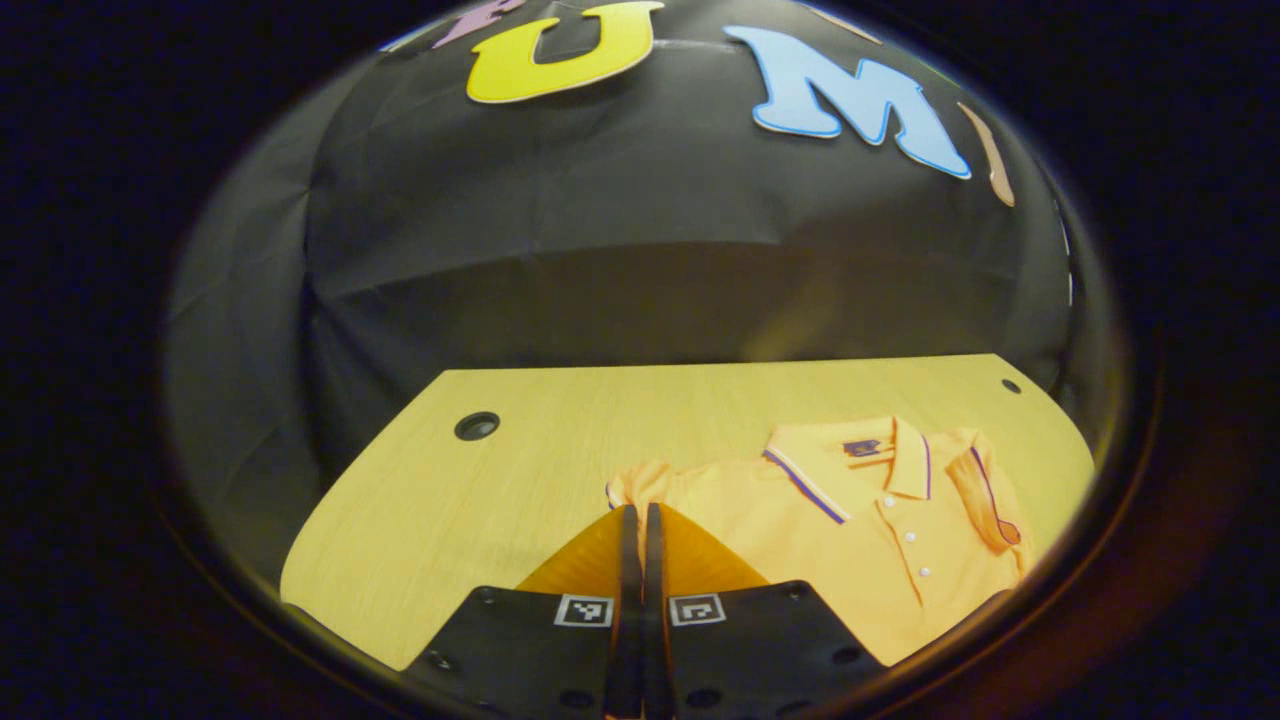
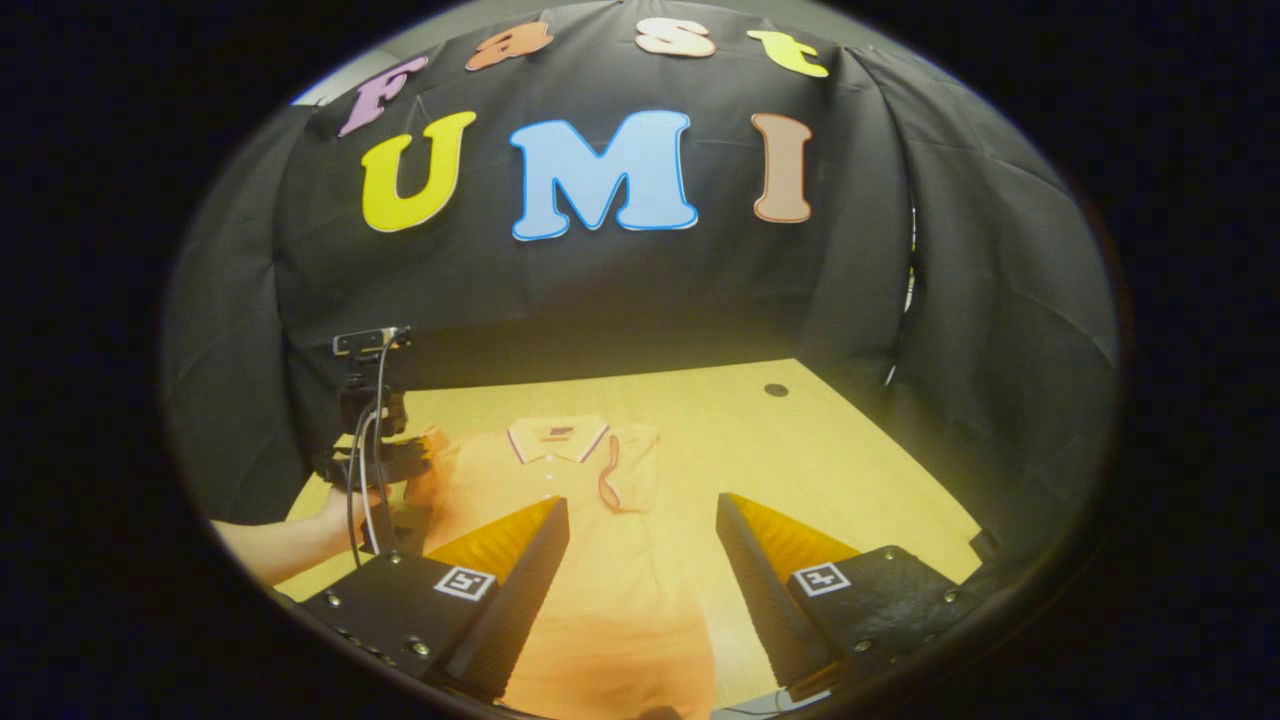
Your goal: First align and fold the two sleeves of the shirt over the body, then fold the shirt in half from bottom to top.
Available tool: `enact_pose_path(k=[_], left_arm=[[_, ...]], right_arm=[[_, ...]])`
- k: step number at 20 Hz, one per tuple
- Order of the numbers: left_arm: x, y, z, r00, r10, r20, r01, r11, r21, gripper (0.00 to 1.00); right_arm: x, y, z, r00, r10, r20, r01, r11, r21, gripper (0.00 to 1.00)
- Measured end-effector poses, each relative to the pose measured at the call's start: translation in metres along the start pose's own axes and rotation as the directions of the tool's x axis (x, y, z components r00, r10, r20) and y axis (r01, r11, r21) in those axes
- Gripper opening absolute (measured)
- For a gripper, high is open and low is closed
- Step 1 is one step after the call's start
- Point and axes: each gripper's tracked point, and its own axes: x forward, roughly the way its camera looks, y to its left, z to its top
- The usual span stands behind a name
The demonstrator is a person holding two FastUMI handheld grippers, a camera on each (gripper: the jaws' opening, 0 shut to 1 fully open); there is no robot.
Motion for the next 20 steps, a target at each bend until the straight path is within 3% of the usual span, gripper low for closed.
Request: enact_pose_path(k=[7, 12, 19, 20], left_arm=[[0.000, -0.038, -0.007, 0.995, -0.093, -0.037, 0.094, 0.995, 0.040, 0.06], [-0.001, -0.047, -0.013, 0.991, -0.115, -0.065, 0.119, 0.991, 0.065, 0.06], [-0.007, -0.058, -0.020, 0.986, -0.130, -0.101, 0.137, 0.989, 0.061, 0.14], [-0.009, -0.060, -0.022, 0.986, -0.131, -0.106, 0.138, 0.989, 0.058, 0.21]], right_arm=[[-0.003, 0.004, -0.018, 0.998, -0.053, -0.026, 0.053, 0.998, 0.025, 0.93], [-0.002, 0.006, -0.027, 0.997, -0.065, -0.033, 0.066, 0.997, 0.045, 0.93], [-0.001, -0.001, -0.027, 0.999, -0.045, -0.020, 0.045, 0.999, 0.010, 0.93], [-0.002, -0.003, -0.026, 0.999, -0.042, -0.018, 0.042, 0.999, 0.007, 0.93]])
